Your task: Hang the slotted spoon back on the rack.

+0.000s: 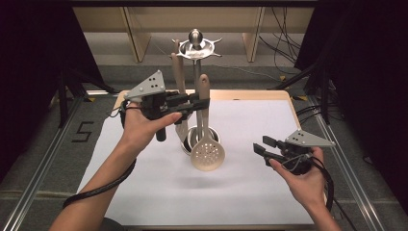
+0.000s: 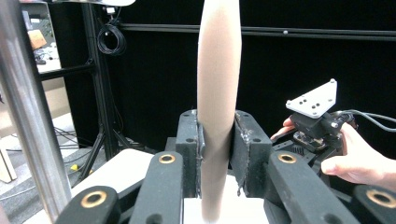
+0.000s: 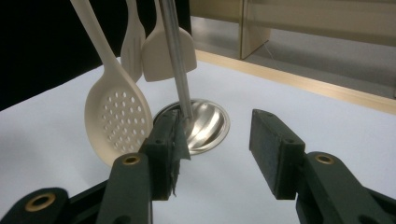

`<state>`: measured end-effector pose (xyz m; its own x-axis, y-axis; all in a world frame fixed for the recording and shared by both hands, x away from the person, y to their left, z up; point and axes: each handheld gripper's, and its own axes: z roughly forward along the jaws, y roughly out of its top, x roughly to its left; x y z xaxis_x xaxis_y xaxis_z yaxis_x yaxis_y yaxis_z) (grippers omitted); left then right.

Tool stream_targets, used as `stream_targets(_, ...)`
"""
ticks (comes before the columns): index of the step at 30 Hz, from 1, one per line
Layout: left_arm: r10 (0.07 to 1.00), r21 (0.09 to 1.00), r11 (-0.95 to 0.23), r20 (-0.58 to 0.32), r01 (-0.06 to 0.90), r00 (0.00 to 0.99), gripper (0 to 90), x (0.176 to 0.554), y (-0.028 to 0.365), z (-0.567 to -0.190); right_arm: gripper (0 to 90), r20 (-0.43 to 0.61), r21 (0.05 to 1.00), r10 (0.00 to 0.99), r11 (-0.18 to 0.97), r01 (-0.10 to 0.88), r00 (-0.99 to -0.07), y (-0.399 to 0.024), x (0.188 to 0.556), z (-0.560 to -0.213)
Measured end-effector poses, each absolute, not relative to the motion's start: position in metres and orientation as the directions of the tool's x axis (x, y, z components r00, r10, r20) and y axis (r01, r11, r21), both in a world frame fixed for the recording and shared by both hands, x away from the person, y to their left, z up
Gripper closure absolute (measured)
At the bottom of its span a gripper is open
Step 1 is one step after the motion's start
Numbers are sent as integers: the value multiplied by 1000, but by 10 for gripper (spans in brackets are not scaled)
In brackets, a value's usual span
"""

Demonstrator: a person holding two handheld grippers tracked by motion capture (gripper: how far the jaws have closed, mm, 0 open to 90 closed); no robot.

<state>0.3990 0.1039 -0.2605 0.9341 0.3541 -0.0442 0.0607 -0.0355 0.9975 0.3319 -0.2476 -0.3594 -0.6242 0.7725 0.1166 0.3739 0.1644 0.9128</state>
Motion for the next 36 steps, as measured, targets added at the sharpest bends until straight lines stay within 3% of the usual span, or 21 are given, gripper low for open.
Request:
stream_targets(15, 346, 997, -44, -49, 68, 937, 736, 409, 101, -256, 531, 125, 905, 786, 161, 395, -605, -260, 334, -366)
stream_targets(28, 343, 997, -45, -47, 66, 938, 736, 410, 109, -251, 529, 64, 921, 790, 189, 342, -610, -258, 335, -366)
stream_targets(34, 343, 996, -49, -50, 71, 938, 736, 414, 112, -249, 529, 81, 912, 782, 192, 362, -618, -258, 335, -365)
stream_targets(36, 342, 996, -47, -50, 70, 938, 736, 415, 113, -249, 529, 130, 901, 787, 160, 403, -603, -256, 333, -365)
